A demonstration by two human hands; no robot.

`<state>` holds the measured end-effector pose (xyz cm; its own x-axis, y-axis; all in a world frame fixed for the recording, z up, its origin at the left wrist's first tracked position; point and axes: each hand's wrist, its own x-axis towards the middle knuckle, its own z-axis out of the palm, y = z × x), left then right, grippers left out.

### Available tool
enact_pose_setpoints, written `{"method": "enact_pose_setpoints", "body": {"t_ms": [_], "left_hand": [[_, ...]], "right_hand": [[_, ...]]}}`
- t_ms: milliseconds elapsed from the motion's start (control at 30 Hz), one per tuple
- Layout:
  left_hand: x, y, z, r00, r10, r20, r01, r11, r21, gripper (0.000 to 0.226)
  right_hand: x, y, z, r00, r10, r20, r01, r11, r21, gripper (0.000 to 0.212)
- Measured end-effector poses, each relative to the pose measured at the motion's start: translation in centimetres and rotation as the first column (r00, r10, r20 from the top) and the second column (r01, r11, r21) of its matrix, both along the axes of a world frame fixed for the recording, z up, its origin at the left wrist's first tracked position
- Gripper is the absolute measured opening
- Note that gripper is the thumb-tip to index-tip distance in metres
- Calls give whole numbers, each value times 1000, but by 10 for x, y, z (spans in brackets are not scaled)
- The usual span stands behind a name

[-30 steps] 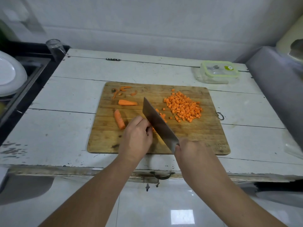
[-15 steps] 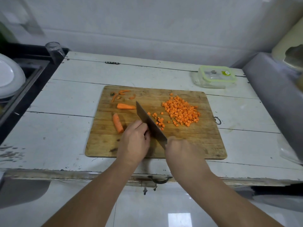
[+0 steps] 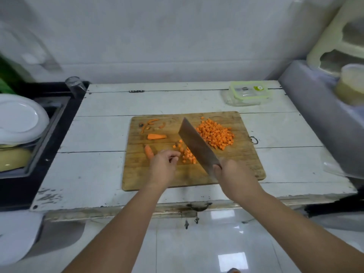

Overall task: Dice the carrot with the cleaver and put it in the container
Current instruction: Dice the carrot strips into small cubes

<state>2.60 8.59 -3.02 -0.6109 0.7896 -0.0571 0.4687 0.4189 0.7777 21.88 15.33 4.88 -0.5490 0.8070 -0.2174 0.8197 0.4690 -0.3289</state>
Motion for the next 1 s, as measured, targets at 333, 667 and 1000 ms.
{"method": "enact_pose_setpoints", "body": {"t_ms": [333,667,1000], "left_hand": [[5,-59,40,953,180,243,-174,984,-45,28],[18,-42,50,964,124,235,-101,989,-107,27],[47,1,102,976,145,-159,-125,984,129,33]], "right_hand": [[-45,-39,-19,995,39,89,-42,999,30,18],[-16,48,-18,993,-113,30,114,993,-41,23],[61,100,8,816,472,333,-571,746,342,46]]}}
